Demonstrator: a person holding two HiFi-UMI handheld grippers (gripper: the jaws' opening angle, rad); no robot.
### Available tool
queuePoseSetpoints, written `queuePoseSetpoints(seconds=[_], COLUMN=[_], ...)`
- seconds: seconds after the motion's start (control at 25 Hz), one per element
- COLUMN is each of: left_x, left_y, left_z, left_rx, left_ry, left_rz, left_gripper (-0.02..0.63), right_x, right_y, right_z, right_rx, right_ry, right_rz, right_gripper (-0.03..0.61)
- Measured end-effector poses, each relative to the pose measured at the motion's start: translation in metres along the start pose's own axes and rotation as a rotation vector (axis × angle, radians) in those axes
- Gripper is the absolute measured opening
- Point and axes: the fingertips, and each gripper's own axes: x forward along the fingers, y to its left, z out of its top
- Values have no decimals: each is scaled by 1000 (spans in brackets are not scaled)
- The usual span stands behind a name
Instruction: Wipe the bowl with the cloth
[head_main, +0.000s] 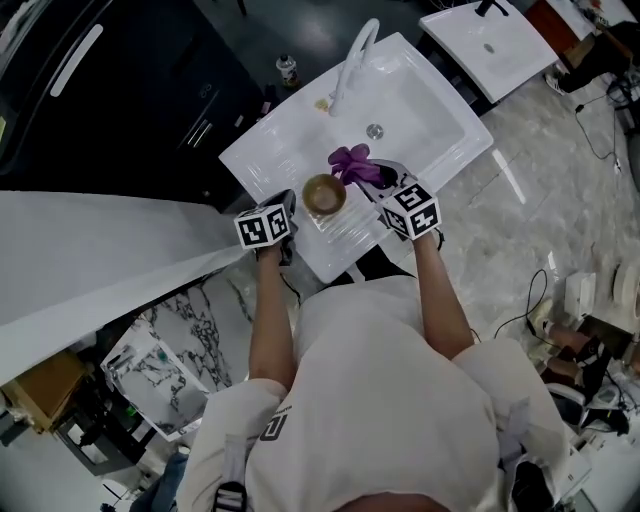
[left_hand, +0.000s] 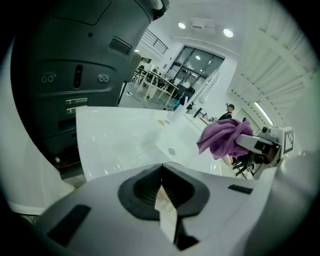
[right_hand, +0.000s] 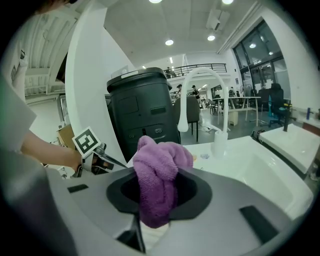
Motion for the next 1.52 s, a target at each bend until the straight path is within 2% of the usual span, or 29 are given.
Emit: queuePoseSetpoints(seconds=[0.16, 0.28, 0.44, 0.56, 0.64, 0.92, 1.12, 1.28, 1.4, 1.52], left_x=[11, 19, 33, 41, 47, 68, 80, 85, 87, 85], left_y=[5, 3, -16, -11, -7, -2, -6, -5, -9, -13], left_z=[0, -1, -9, -16, -20, -31, -34, -41, -38, -29], left_rx=[-45, -72, 13, 108, 144, 120, 161, 211, 217, 218], left_ry=[17, 61, 224, 357, 440, 585, 649, 692, 652, 567], left_rz=[5, -56, -211, -221, -223, -258, -256, -214, -206, -188], left_gripper=[8, 8, 65, 92, 127, 150, 138, 36, 27, 24], right_x=[-4, -10, -19, -25, -27, -34, -34, -32, -30, -26], right_y=[2, 3, -4, -8, -11, -17, -16, -15, -14, -14], right_z=[-8, -16, -22, -25, -25, -25, -24, -21, -17, -12], right_rx=[-1, -7, -4, 0, 3, 30, 25, 13, 1, -5], right_ry=[18, 32, 42, 45, 43, 45, 48, 48, 47, 39], right_rz=[12, 22, 5, -5, -11, -10, 10, 29, 46, 56], right_gripper=[95, 95, 95, 95, 95, 95, 95, 95, 95, 95])
